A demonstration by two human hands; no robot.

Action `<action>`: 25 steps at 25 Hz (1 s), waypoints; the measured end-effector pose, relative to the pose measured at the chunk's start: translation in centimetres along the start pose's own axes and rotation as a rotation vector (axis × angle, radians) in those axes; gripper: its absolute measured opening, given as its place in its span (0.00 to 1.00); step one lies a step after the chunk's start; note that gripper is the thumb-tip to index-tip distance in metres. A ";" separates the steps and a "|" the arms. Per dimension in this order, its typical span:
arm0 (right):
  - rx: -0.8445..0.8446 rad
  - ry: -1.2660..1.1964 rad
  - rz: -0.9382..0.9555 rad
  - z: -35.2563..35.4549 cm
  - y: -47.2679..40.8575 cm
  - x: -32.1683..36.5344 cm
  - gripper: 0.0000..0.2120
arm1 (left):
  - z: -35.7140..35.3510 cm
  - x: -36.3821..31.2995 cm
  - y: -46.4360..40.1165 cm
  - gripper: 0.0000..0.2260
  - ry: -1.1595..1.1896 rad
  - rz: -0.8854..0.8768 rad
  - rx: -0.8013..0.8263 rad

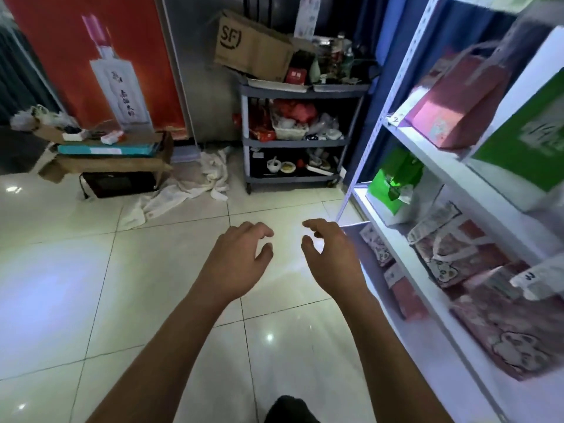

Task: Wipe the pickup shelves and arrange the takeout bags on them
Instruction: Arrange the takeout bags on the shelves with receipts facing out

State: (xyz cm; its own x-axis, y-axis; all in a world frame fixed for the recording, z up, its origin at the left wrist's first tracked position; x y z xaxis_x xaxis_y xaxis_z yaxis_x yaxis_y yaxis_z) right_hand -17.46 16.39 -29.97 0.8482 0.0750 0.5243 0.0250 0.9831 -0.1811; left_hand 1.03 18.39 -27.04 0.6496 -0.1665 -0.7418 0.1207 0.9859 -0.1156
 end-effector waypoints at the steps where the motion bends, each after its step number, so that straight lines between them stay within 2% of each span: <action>1: -0.024 0.007 -0.033 0.1 -1.0 -0.5 0.14 | -0.4 0.0 -1.5 0.12 0.000 -0.021 0.038; 10: -0.179 -0.101 -0.290 1.3 -12.9 -6.8 0.15 | -5.3 -2.4 -18.6 0.12 -0.043 -0.214 0.269; 16: -0.268 -0.023 -0.337 4.1 -22.2 -10.2 0.15 | -7.8 -5.7 -29.5 0.12 -0.062 -0.341 0.312; 25: -0.421 0.182 -0.509 10.9 -29.5 -15.2 0.12 | -12.6 -11.1 -39.2 0.12 -0.022 -0.599 0.484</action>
State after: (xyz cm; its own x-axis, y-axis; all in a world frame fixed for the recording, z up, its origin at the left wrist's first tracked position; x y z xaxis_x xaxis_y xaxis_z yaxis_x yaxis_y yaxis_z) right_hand -36.86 -11.95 -23.53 0.7509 -0.4446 0.4883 0.6164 0.7373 -0.2766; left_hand -20.38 -18.23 -22.61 0.3837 -0.6752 -0.6300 0.7683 0.6119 -0.1878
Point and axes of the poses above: each hand's wrist, its own y-axis away from the middle knuckle, its own z-axis out of the back of the hand, x = y × z, the point moved 3 cm from there along -y, towards the middle knuckle, and after that the axes turned 15 degrees about y, right-handed, at the moved point
